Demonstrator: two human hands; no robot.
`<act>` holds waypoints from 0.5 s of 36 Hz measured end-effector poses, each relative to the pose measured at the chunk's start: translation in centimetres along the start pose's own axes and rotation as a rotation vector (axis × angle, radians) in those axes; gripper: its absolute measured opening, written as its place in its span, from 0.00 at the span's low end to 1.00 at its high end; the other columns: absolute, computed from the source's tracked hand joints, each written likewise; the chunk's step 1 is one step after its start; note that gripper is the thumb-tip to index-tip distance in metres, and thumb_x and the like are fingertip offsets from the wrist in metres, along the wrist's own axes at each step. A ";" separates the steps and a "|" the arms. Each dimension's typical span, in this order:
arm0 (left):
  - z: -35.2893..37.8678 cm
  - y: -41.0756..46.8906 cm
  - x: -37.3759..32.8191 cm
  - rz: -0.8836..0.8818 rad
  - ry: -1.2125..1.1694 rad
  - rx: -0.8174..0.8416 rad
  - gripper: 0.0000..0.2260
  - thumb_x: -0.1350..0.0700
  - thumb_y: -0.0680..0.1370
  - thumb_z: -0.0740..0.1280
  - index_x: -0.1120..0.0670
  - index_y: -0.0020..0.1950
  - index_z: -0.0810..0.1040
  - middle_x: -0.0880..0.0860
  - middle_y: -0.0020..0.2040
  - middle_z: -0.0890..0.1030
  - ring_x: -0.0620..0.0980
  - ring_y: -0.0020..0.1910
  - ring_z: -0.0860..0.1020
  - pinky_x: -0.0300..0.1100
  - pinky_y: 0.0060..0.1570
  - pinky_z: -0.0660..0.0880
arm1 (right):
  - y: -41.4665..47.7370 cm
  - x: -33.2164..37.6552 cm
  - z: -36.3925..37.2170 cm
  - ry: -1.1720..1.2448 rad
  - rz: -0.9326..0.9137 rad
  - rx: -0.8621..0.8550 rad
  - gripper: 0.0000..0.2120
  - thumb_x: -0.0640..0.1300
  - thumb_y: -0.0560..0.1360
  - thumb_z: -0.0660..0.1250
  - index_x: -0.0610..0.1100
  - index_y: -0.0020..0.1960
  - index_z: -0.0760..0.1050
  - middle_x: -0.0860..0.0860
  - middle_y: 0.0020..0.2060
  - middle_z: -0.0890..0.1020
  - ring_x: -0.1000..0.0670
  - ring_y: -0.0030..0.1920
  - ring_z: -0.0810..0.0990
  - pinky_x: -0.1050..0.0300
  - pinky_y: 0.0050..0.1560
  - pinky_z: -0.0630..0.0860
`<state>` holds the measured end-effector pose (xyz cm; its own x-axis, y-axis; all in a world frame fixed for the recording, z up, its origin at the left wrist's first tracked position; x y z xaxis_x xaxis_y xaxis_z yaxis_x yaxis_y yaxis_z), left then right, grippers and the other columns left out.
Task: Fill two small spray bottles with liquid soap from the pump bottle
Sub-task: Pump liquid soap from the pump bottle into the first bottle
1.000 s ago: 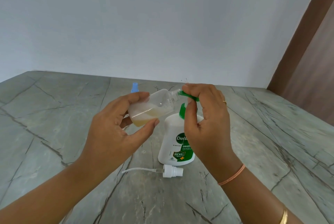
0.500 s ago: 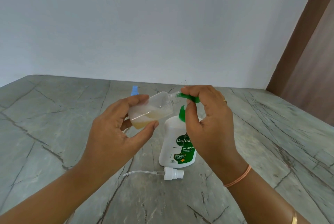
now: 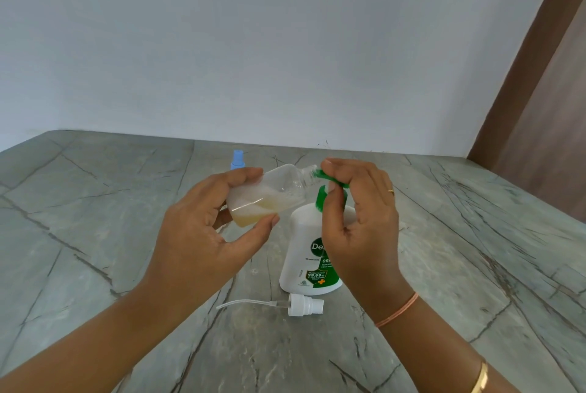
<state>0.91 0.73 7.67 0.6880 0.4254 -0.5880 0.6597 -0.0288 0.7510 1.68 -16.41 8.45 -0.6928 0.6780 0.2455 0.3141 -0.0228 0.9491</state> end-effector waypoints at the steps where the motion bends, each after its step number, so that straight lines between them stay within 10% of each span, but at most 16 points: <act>1: 0.0 0.0 0.0 -0.005 -0.005 -0.004 0.22 0.50 0.66 0.75 0.46 0.58 0.74 0.40 0.54 0.77 0.37 0.51 0.78 0.25 0.47 0.74 | 0.1 0.1 0.0 0.001 0.010 0.005 0.10 0.36 0.73 0.59 0.42 0.50 0.76 0.53 0.47 0.78 0.50 0.48 0.77 0.45 0.45 0.75; 18: -0.1 0.0 0.0 -0.005 -0.025 -0.016 0.22 0.46 0.67 0.74 0.46 0.59 0.74 0.42 0.55 0.78 0.39 0.51 0.79 0.27 0.47 0.75 | 0.7 0.2 -0.4 -0.059 -0.017 0.003 0.10 0.36 0.72 0.60 0.40 0.48 0.78 0.50 0.46 0.81 0.46 0.47 0.77 0.48 0.47 0.73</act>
<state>0.87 0.80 7.68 0.6921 0.4029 -0.5989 0.6583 -0.0121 0.7527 1.46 -16.57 9.30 -0.6583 0.7208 0.2172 0.3044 -0.0090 0.9525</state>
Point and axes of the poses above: each hand's wrist, its own y-axis towards the middle knuckle, its own z-axis out of the palm, x = y × z, the point moved 4 cm from there along y, towards the middle knuckle
